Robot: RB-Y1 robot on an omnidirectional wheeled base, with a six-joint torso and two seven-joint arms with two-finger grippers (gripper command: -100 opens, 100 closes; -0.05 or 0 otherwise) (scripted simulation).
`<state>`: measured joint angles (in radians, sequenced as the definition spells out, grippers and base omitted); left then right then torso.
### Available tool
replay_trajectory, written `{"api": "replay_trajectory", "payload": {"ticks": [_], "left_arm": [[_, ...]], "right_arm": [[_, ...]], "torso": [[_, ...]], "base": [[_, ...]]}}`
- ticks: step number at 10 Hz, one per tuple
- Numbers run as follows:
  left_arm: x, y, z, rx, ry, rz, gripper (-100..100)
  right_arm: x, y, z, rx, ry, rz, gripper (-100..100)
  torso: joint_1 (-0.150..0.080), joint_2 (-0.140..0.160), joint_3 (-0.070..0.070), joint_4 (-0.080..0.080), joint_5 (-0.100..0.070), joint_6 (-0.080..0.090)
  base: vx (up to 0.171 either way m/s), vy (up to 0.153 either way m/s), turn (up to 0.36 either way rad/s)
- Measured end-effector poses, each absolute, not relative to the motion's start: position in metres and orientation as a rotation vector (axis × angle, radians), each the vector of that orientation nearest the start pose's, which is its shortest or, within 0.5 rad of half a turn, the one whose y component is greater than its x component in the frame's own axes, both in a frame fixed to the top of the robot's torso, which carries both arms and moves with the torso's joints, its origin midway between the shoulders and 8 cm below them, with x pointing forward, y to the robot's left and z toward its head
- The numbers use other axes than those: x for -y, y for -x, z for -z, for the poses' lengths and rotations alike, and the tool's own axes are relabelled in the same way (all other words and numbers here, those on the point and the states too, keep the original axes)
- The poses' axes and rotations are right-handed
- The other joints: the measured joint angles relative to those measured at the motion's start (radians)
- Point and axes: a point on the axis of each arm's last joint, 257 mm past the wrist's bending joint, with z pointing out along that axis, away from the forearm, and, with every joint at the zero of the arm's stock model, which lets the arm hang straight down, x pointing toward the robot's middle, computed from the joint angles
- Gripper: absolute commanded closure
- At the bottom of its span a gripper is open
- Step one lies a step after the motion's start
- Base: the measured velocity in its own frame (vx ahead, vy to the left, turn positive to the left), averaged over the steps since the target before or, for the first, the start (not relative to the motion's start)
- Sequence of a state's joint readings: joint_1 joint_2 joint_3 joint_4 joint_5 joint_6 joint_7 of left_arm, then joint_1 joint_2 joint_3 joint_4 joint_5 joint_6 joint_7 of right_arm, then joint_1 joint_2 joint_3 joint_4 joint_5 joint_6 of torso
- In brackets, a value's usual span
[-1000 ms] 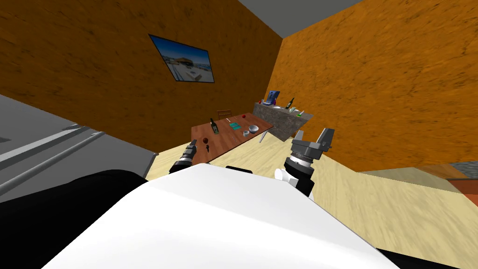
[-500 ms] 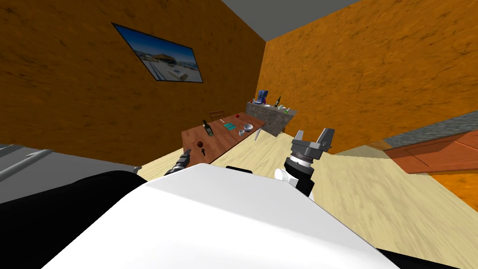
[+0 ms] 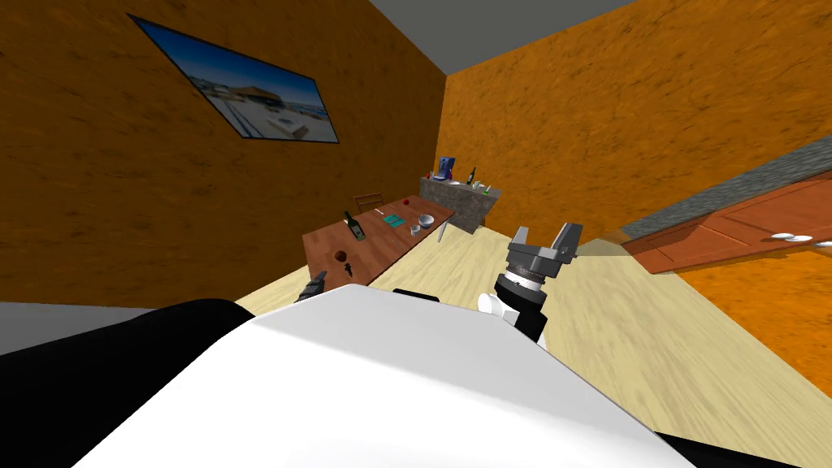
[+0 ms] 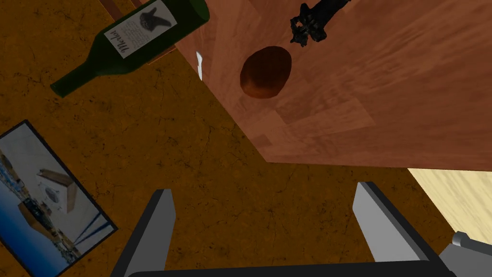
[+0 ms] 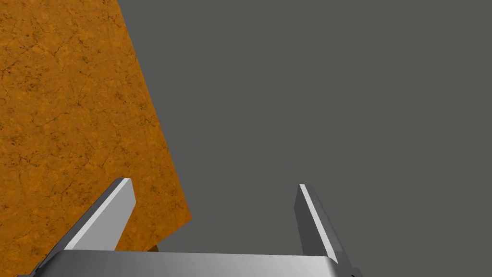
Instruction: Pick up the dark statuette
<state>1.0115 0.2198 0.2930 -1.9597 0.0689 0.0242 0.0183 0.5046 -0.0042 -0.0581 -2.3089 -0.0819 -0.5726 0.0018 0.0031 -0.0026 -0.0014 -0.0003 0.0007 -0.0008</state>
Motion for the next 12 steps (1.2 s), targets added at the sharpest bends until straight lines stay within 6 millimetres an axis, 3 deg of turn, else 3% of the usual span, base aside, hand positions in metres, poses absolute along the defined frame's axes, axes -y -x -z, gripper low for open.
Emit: {"api": "replay_trajectory", "payload": {"ticks": [2, 5, 10, 12], "left_arm": [[-0.523, -0.112, 0.369, -1.404, 1.611, 0.23, -100], [-0.538, -0.082, 0.388, -1.419, 1.703, 0.159, -100], [-0.552, -0.01, 0.423, -1.45, 1.897, 0.001, -100], [-0.555, 0.011, 0.431, -1.458, 1.956, -0.048, -100]], "right_arm": [[0.304, -0.319, -0.05, -0.494, -0.614, -1.312, 0], [0.304, -0.319, -0.05, -0.494, -0.615, -1.312, 0], [0.304, -0.319, -0.05, -0.494, -0.614, -1.312, 0], [0.304, -0.319, -0.05, -0.494, -0.615, -1.312, 0]], "torso": [[0.001, 0.0, 0.0, 0.0, 0.0, 0.001], [0.0, -0.001, -0.001, 0.0, 0.0, 0.0], [0.0, -0.002, -0.001, 0.0, 0.0, 0.001], [0.0, -0.003, -0.002, -0.001, 0.0, 0.0]], "base": [[0.001, 0.039, -0.269], [0.015, 0.022, -0.198], [0.024, 0.025, -0.233], [0.038, 0.023, -0.275]]}}
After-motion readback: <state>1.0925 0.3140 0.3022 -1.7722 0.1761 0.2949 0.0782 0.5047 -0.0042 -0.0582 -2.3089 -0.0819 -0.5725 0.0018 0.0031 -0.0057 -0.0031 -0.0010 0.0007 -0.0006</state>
